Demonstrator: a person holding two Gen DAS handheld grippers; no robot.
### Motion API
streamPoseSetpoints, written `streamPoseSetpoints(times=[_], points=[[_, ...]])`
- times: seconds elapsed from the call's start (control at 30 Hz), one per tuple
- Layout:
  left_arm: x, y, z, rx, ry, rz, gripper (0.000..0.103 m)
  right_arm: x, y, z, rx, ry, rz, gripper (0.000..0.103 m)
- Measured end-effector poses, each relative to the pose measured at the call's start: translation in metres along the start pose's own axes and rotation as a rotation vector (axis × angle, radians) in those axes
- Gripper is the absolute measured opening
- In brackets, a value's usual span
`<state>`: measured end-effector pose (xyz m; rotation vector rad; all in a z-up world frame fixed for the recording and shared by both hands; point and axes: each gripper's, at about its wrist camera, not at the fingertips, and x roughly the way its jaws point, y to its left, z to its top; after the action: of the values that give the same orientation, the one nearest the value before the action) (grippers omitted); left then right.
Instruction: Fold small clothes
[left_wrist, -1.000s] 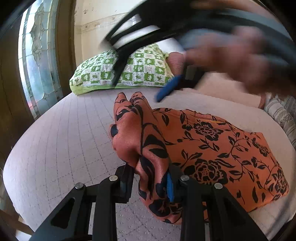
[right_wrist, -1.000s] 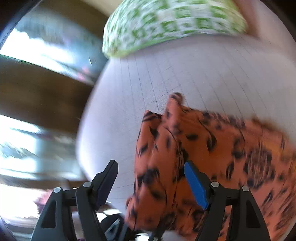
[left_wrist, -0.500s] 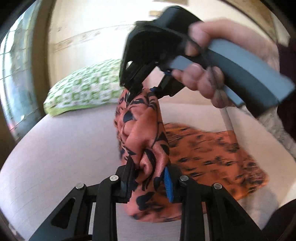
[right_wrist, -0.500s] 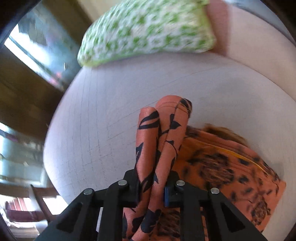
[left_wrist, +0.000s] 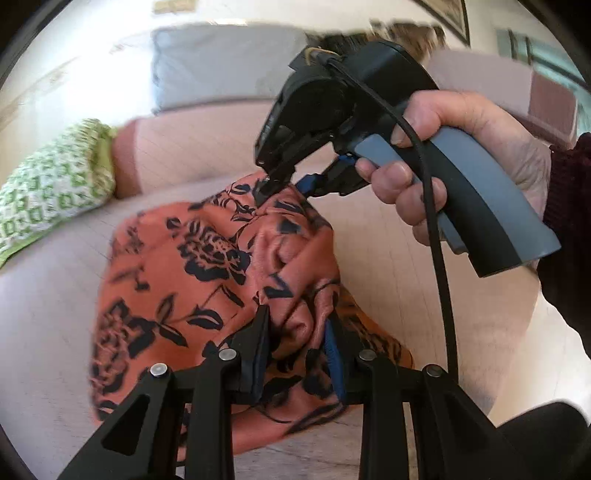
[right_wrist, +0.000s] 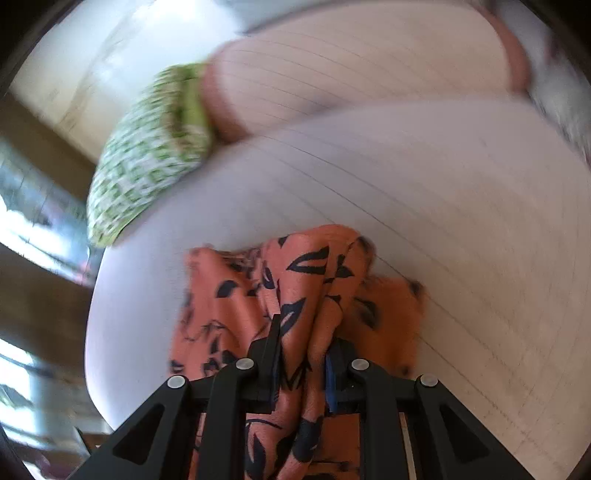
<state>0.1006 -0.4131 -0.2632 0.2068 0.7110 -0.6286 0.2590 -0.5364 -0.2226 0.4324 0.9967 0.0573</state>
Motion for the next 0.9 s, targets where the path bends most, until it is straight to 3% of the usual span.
streamPoseSetpoints(times=[0.07, 0.13, 0.27, 0.33, 0.47, 0.53, 0.63, 0.77, 0.9], points=[[0.011, -0.010, -0.005, 0.050, 0.047, -0.001, 0.029, 0.007, -0.029, -0.006, 0.043, 0.003, -0.014, 0.019], [0.010, -0.015, -0.007, 0.091, 0.047, 0.015, 0.036, 0.014, -0.054, -0.016, 0.124, 0.005, 0.037, 0.023], [-0.009, -0.012, -0.005, 0.097, 0.073, -0.095, 0.063, 0.004, -0.074, -0.026, 0.254, -0.001, 0.057, 0.028], [-0.026, -0.006, -0.004, 0.108, 0.046, -0.119, 0.064, -0.012, -0.079, -0.035, 0.278, -0.047, 0.058, 0.028], [-0.066, 0.035, 0.004, 0.071, -0.067, -0.138, 0.068, -0.059, -0.061, -0.053, 0.193, -0.149, 0.077, 0.029], [-0.086, 0.062, 0.002, 0.013, -0.117, -0.100, 0.070, -0.074, -0.040, -0.065, 0.118, -0.151, 0.100, 0.029], [-0.083, 0.113, 0.010, -0.104, -0.116, 0.001, 0.071, -0.076, -0.001, -0.077, 0.016, -0.139, 0.094, 0.029], [-0.071, 0.170, -0.008, -0.340, -0.022, 0.127, 0.071, -0.060, 0.023, -0.092, -0.022, -0.092, 0.085, 0.029], [-0.042, 0.184, -0.029, -0.377, 0.143, 0.175, 0.071, -0.023, 0.011, -0.123, -0.001, 0.052, -0.047, 0.027]])
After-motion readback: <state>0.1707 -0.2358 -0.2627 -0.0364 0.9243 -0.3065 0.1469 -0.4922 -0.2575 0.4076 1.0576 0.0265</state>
